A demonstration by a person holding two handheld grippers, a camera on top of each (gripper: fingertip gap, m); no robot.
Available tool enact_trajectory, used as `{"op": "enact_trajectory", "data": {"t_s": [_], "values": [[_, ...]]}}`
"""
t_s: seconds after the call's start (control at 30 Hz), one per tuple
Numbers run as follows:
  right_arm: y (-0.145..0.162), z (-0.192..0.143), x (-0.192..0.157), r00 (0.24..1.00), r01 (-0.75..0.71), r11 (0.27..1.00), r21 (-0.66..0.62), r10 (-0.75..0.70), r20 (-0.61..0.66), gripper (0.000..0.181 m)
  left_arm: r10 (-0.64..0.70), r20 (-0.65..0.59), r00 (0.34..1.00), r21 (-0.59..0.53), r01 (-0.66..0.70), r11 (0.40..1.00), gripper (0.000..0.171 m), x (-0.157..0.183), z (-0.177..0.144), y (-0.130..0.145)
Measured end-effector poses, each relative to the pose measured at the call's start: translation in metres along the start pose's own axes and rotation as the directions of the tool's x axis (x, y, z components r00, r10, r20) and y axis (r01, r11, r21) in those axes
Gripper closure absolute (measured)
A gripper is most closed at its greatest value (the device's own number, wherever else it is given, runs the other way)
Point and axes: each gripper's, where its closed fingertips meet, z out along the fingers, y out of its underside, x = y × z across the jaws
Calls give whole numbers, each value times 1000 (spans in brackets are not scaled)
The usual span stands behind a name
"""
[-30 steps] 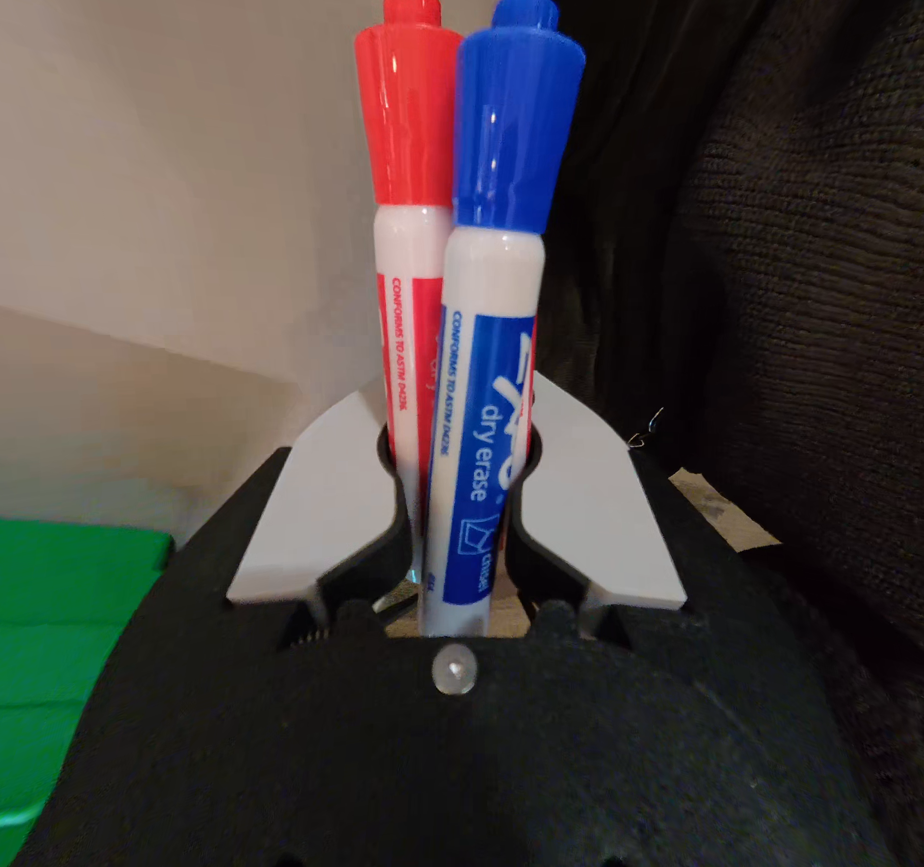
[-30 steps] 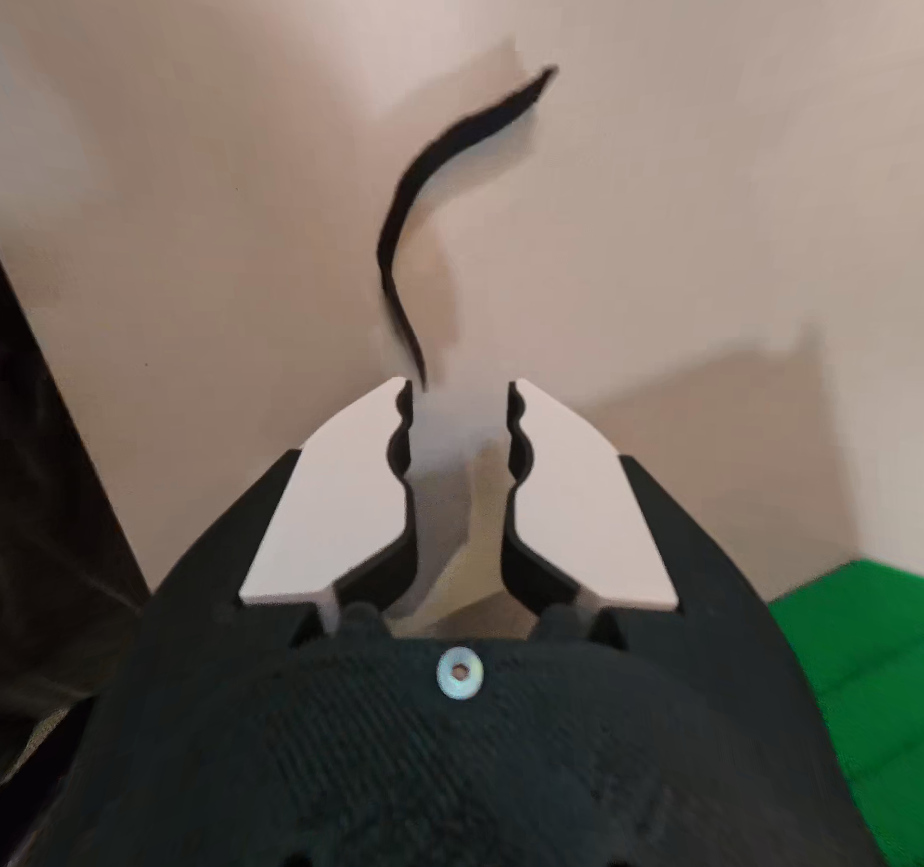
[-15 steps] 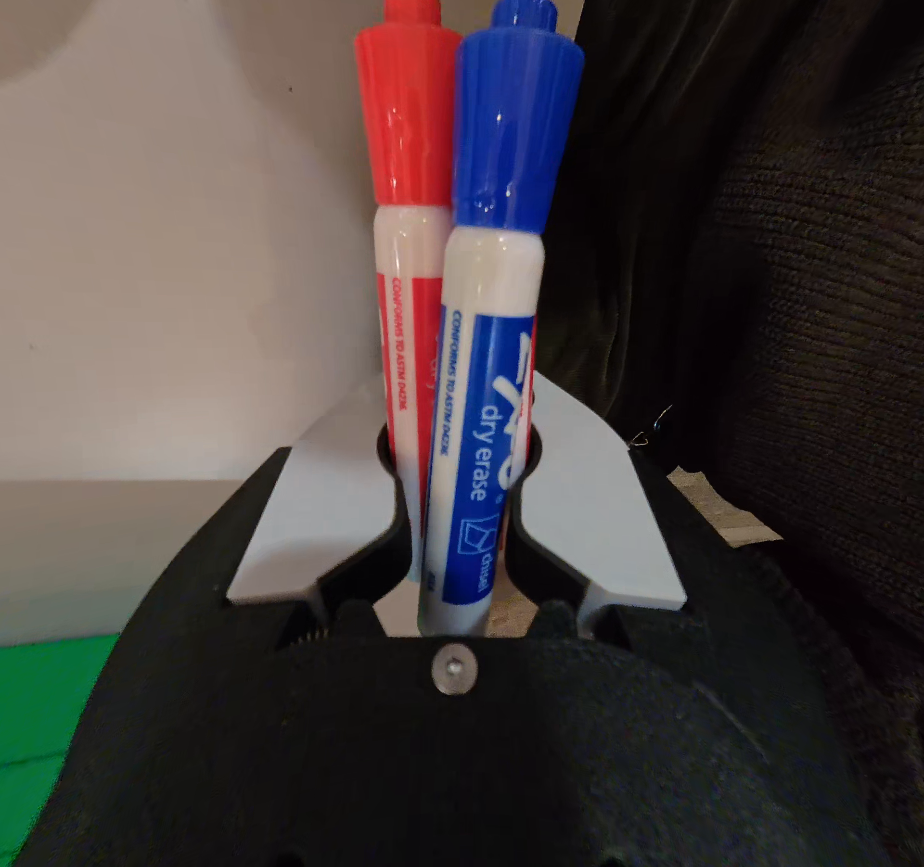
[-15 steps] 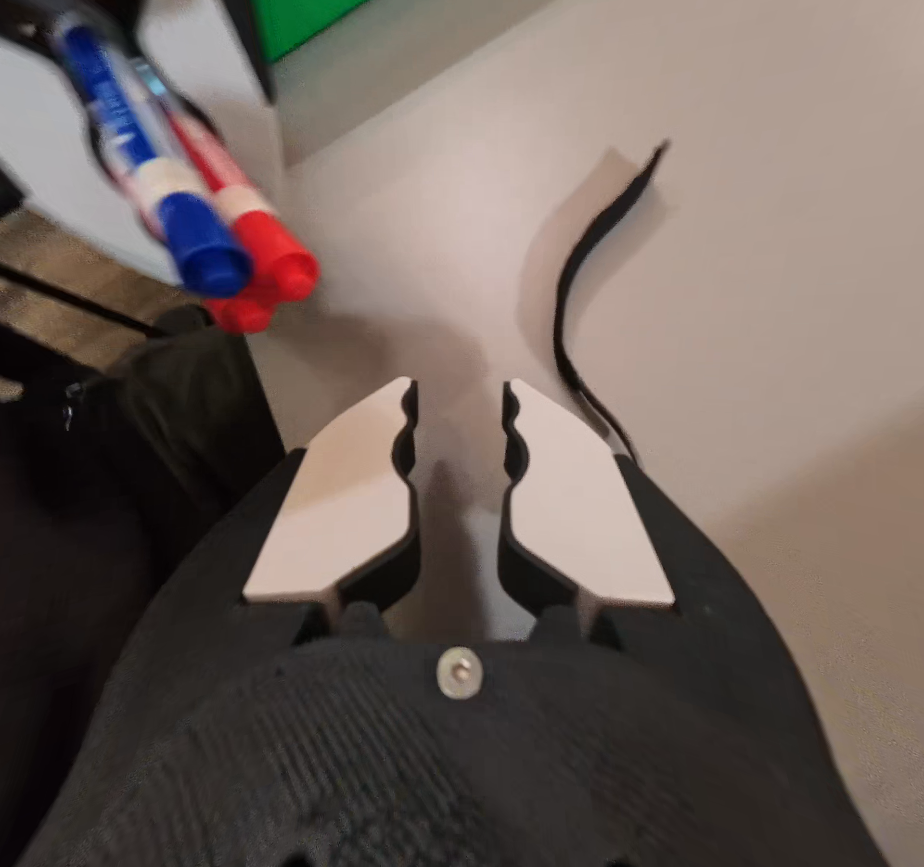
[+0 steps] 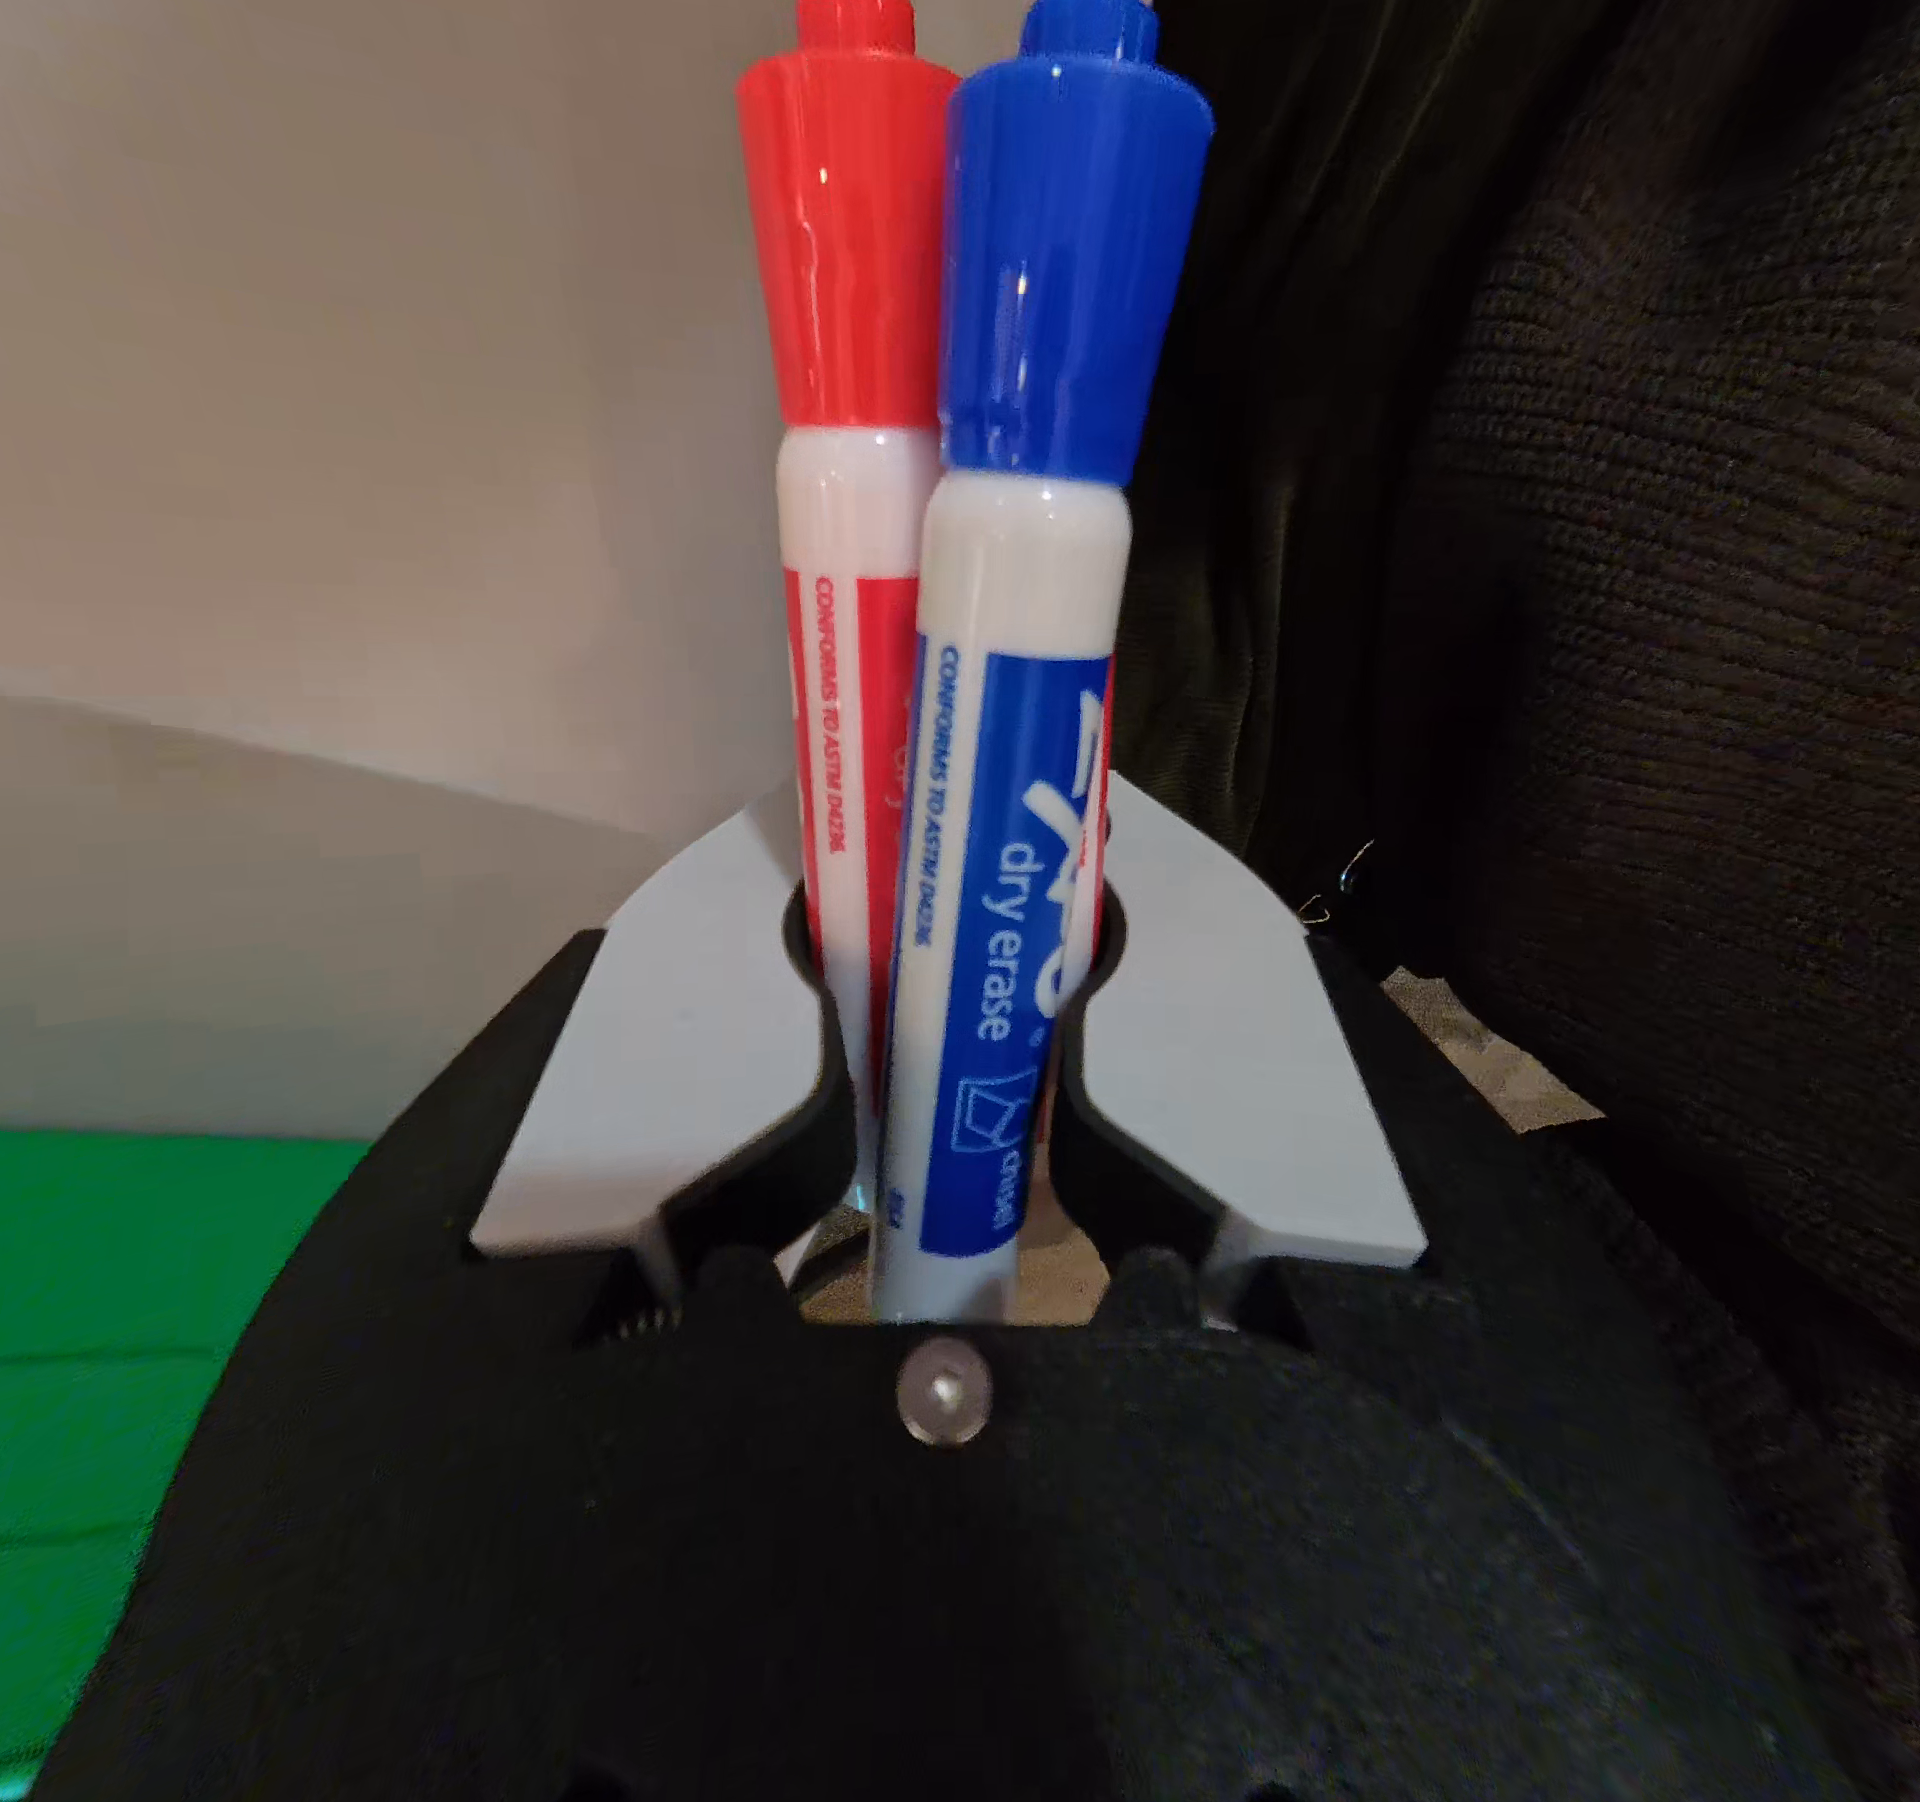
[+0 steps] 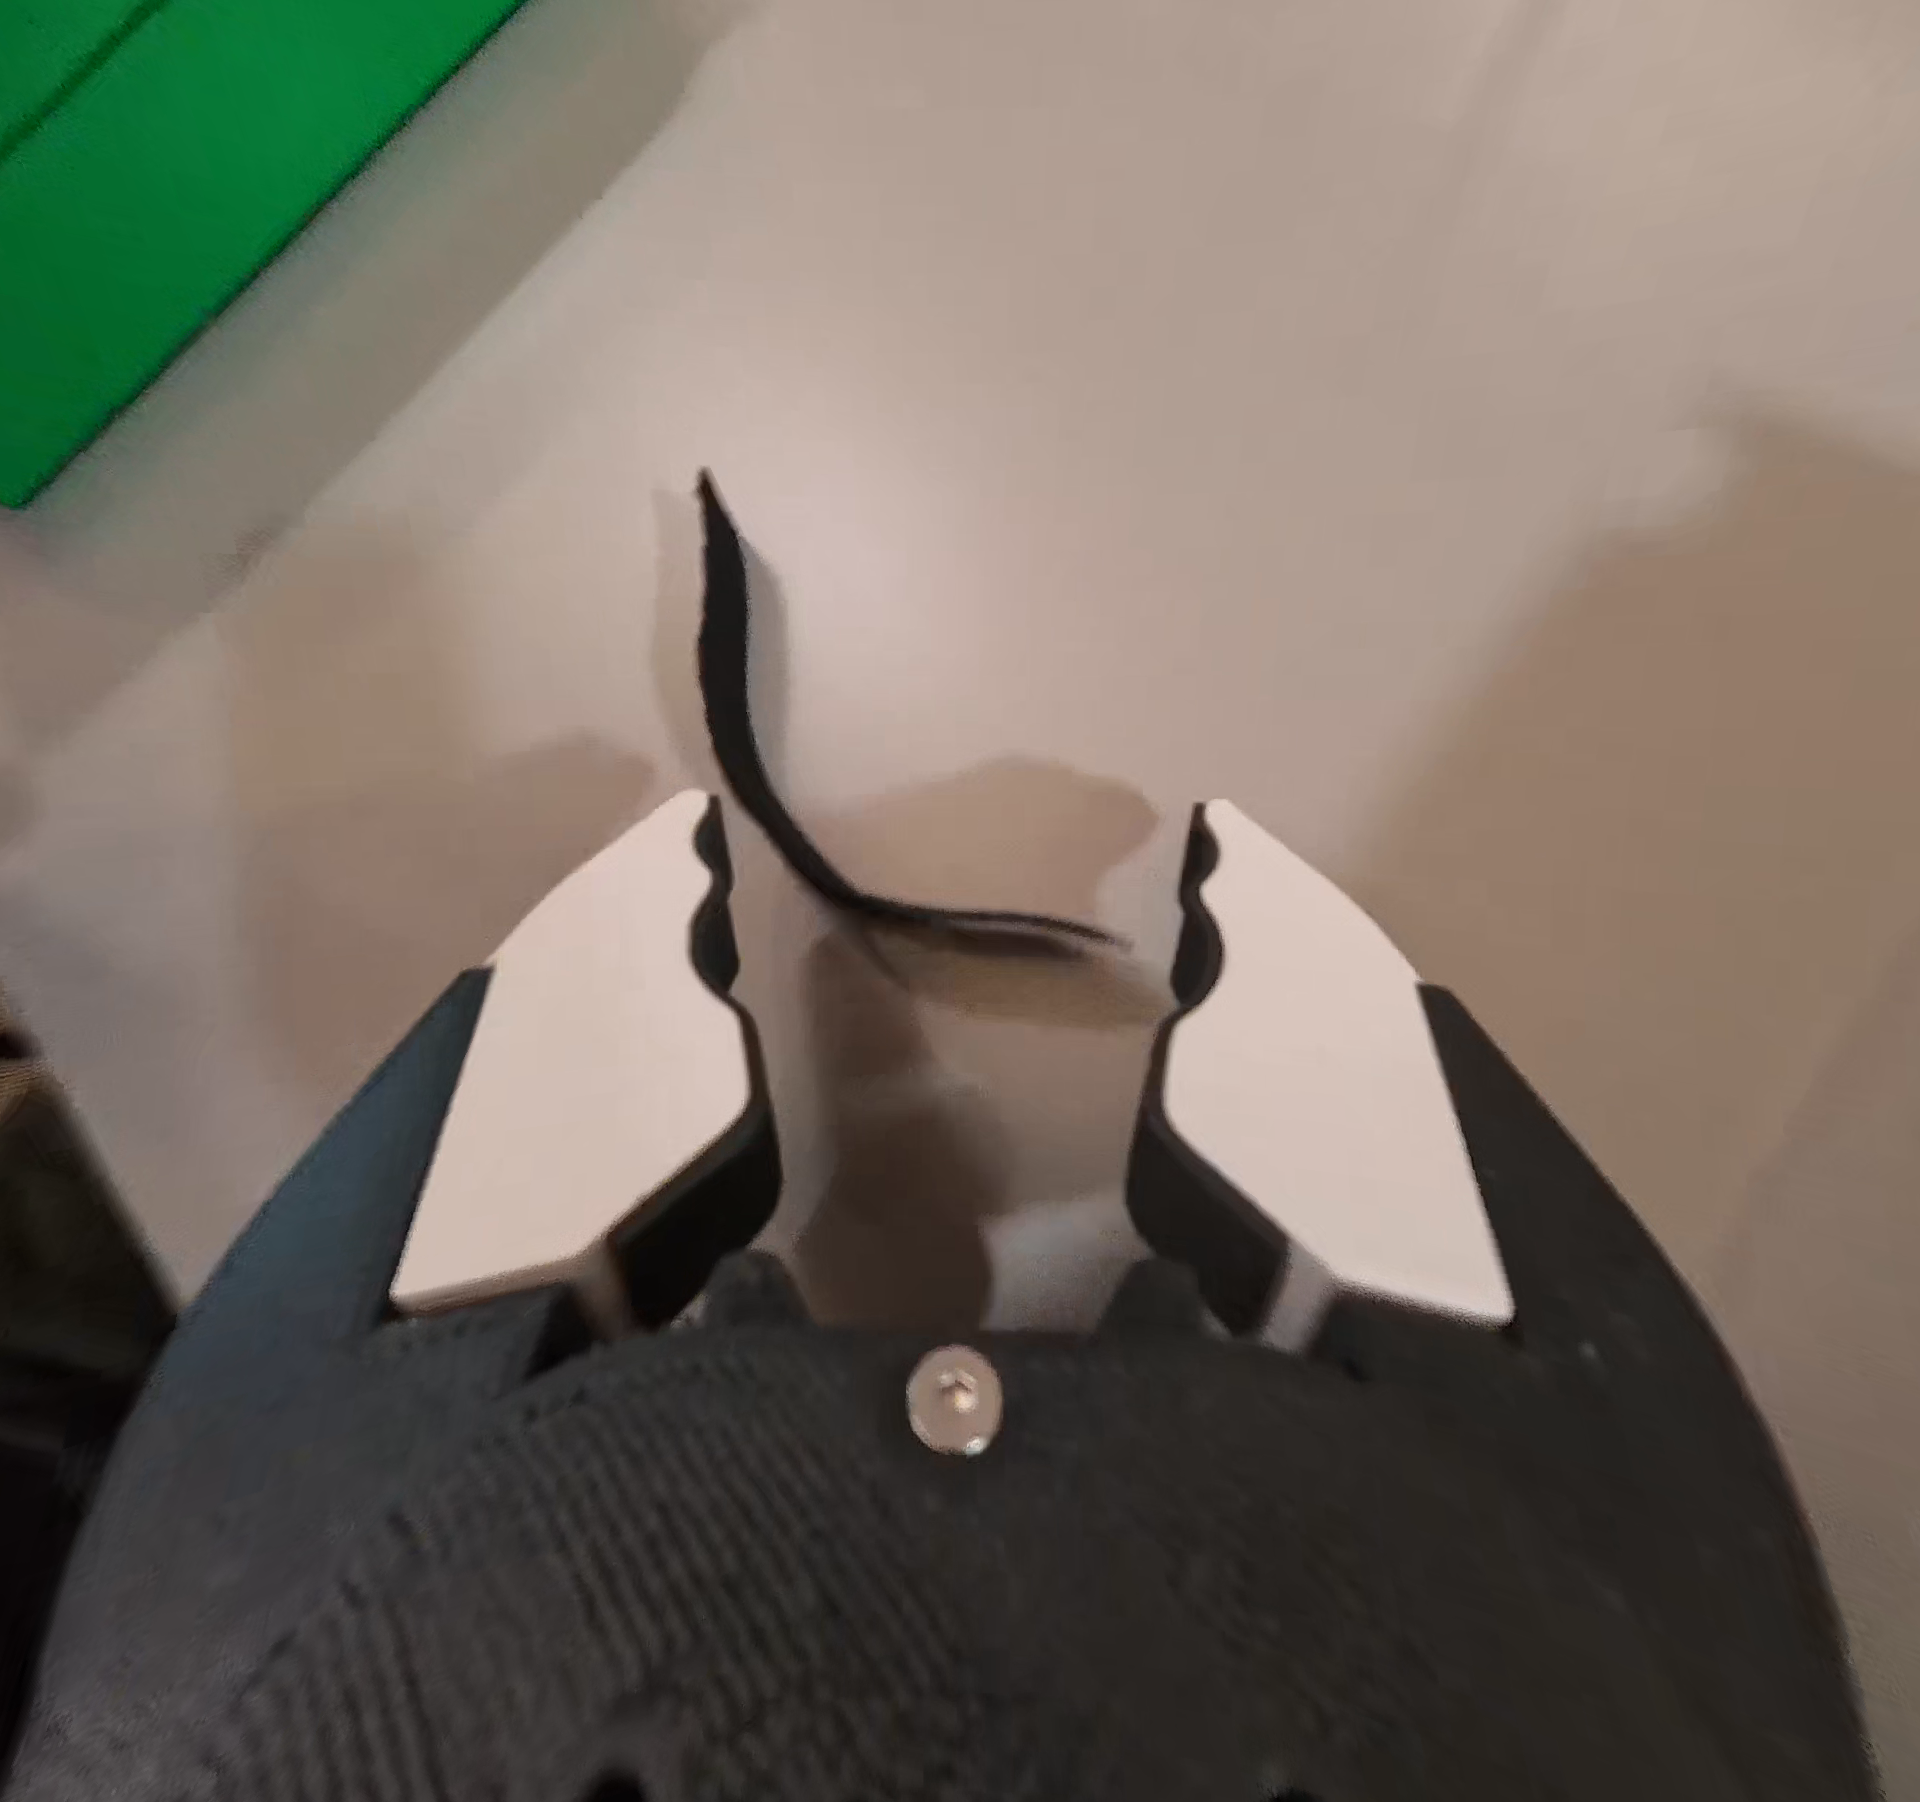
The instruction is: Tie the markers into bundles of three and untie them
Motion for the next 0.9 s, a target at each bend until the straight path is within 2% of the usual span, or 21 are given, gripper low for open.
{"op": "enact_trajectory", "data": {"t_s": [0.1,0.17,0.2,0.27,0.33,0.4,0.5,0.53,0.6,0.63,0.7,0.8,0.87,0.9], "values": [[-17,-3,22,970,165,986,6,-161,-184,110,-27,7,1000,14,27,1000,127,3,-2,9],[-26,-8,27,938,257,966,9,-247,-243,114,-45,11,999,24,45,999,128,5,-3,14],[-30,-10,19,940,277,961,20,-267,-213,112,-53,12,999,28,53,998,128,5,-4,17],[-33,-7,-14,963,264,963,60,-260,-71,110,-65,12,998,32,65,997,128,6,-4,20],[-29,1,-48,967,243,968,63,-247,68,117,-73,11,997,34,73,997,128,5,-4,21],[-20,11,-54,954,297,955,2,-297,42,130,-73,7,997,31,73,997,128,6,-3,21],[-5,22,-41,885,456,885,-97,-462,-53,139,-65,9,998,26,65,998,128,6,-1,20],[-1,24,-38,860,497,860,-112,-505,-67,148,-63,7,998,28,63,998,128,6,-1,20],[2,20,-43,826,557,826,-91,-562,-38,175,-56,0,998,26,56,998,128,6,-1,18],[3,16,-50,815,579,813,-64,-580,5,178,-52,0,999,22,52,998,128,5,-1,17],[8,1,-69,783,613,790,3,-608,132,178,-42,4,999,17,42,999,128,2,-2,13],[32,-28,-89,671,684,724,89,-672,314,178,-2,2,1000,14,2,1000,128,1,-3,2],[49,-43,-84,629,722,688,74,-697,344,177,26,3,1000,7,-26,1000,128,0,-5,-6],[51,-47,-73,639,731,681,51,-709,299,169,40,2,999,4,-40,999,127,0,-5,-10]]}}
